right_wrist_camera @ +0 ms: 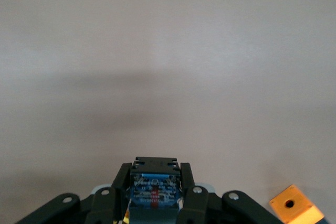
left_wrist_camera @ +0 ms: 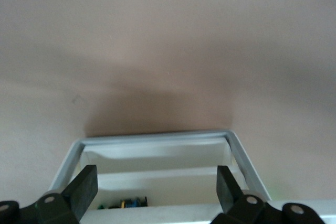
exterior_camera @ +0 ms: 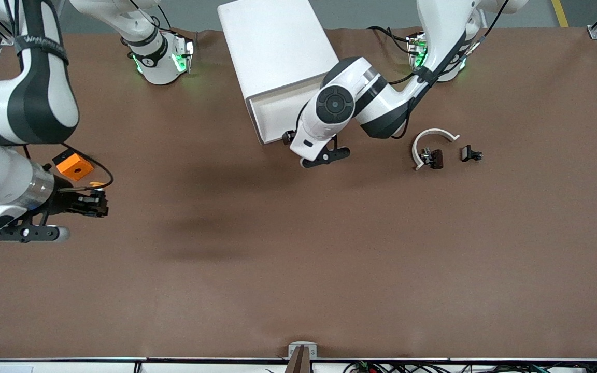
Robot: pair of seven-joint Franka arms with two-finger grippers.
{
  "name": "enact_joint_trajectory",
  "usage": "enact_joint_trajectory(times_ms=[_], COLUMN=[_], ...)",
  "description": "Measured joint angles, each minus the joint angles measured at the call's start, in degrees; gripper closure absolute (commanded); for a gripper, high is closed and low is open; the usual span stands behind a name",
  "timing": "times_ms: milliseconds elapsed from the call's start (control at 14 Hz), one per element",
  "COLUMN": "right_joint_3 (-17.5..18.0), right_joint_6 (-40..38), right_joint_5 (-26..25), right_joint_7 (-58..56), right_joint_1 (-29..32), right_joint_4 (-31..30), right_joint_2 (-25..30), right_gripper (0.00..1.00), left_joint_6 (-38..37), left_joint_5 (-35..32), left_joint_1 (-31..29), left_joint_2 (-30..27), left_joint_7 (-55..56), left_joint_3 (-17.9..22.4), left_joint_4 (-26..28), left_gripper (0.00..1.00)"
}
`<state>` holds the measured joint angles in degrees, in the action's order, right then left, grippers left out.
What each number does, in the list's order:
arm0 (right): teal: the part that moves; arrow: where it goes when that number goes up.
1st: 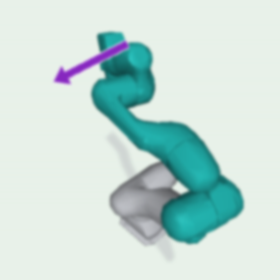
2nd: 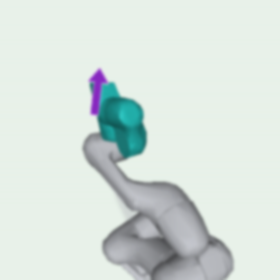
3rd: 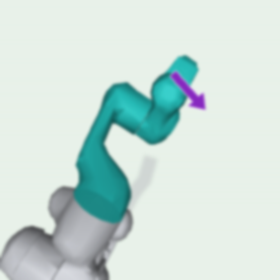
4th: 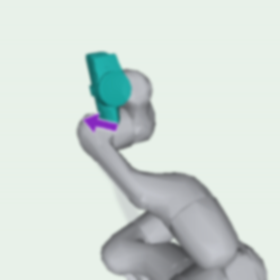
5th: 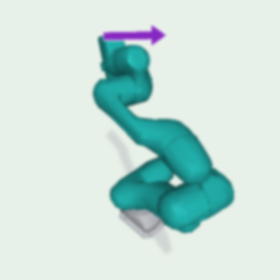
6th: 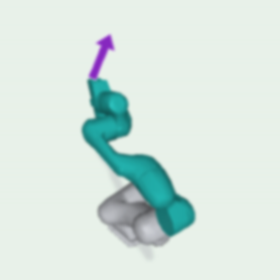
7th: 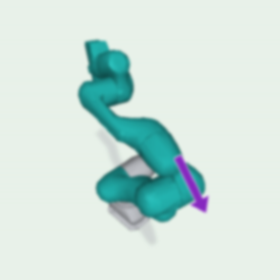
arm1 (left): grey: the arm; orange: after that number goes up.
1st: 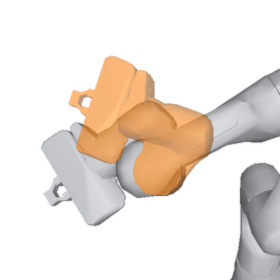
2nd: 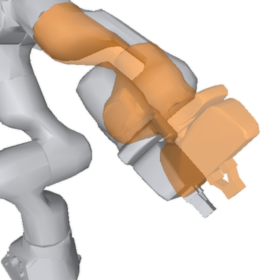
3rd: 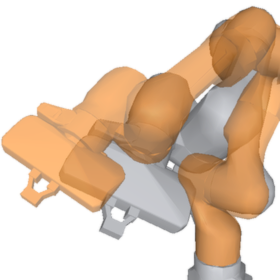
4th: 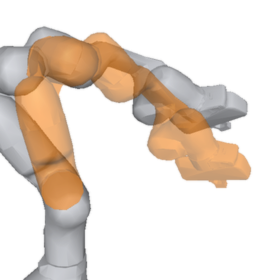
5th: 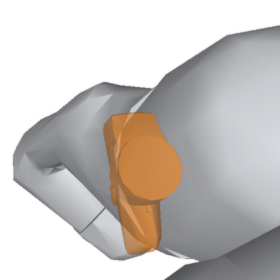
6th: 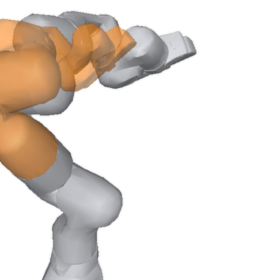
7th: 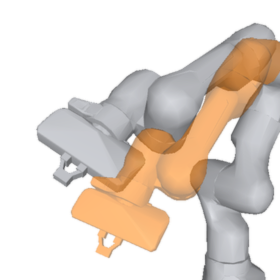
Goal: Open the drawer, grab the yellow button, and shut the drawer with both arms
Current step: 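Push the drawer shut with the left gripper while the right gripper carries button, then withdraw the left gripper while the right gripper carries the button toward block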
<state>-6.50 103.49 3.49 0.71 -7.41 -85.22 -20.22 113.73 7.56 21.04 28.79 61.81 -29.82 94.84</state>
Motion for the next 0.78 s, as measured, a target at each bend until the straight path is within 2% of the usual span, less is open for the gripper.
enact_joint_trajectory(times_ms=[214, 498, 783], right_joint_3=[0.0, 0.3, 0.2], right_joint_6=[6.7, 14.5, 27.1], right_joint_5=[-1.2, -3.1, -4.5], right_joint_7=[-2.4, -2.4, -2.4], right_joint_1=[2.3, 2.4, 3.8], right_joint_4=[-6.7, -14.0, -22.8], right_joint_2=[-0.1, 0.0, 0.1], right_gripper=[1.0, 1.0, 1.0], left_joint_6=[0.0, -0.2, -1.3], left_joint_5=[0.4, 0.4, 0.4], left_joint_1=[0.9, 3.3, 5.4], left_joint_2=[0.4, 0.5, 0.5], left_joint_7=[2.1, 5.5, 8.9], left_joint_3=[-0.8, -1.2, -1.9], left_joint_4=[0.1, 0.2, 0.4], left_gripper=[0.0, 0.0, 0.0])
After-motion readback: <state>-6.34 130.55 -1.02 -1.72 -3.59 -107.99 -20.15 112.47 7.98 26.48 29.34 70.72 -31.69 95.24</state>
